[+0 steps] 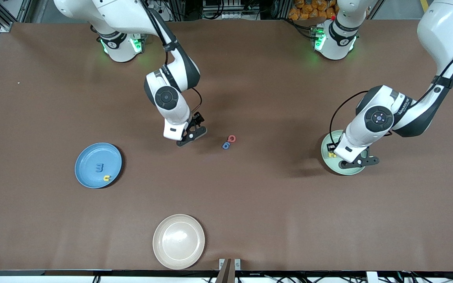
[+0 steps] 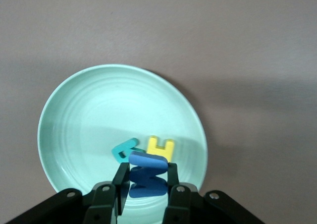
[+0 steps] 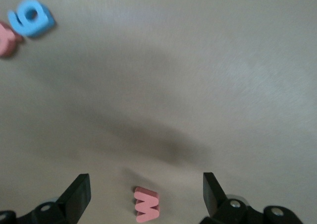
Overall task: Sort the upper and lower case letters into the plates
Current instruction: 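Place the blue M on the green plate with the left gripper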
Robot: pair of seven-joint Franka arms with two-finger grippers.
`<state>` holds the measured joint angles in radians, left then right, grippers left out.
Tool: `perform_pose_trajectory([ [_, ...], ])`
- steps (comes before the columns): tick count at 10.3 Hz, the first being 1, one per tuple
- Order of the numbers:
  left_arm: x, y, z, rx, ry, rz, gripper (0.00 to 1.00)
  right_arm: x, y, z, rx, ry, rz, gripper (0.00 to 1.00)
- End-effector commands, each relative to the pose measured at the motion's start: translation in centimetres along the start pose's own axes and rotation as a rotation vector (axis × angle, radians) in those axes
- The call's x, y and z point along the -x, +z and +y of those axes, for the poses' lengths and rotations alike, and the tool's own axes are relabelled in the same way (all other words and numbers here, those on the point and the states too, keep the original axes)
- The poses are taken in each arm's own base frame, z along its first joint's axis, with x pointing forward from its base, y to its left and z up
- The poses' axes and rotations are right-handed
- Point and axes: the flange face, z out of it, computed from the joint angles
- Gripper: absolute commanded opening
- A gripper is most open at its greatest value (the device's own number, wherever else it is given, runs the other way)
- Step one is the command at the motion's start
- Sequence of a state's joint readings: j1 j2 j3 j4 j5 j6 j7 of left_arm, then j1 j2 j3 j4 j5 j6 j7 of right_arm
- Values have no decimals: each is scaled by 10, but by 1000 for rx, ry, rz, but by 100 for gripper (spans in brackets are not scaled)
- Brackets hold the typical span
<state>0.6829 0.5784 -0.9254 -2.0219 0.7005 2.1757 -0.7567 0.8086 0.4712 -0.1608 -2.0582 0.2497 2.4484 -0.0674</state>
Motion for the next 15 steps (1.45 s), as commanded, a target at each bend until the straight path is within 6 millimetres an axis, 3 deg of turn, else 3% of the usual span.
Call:
perform_pose_trajectory([
  [1,-4,19,-12,-31,21,-4,9,30,1,4,3,-19,10,100],
  [2,-5,20,-13,-30,19,-5,14,38,5,1,14,-40,3,100],
  [3,-5,20,-12,-29,19,-6,35,43,8,0,19,-46,-1,100],
  [5,-5,20,-11,-28,20,-5,100,45,16,-1,23,-53,20,100],
  [9,-4,16,-2,-29,22,3,100,50,25,-6,41,-63,33,100],
  [14,9,0,47,-24,9,23,100,51,32,-7,47,-54,43,100],
  [15,11,-2,55,-26,1,27,100,51,32,-7,50,-60,43,76],
])
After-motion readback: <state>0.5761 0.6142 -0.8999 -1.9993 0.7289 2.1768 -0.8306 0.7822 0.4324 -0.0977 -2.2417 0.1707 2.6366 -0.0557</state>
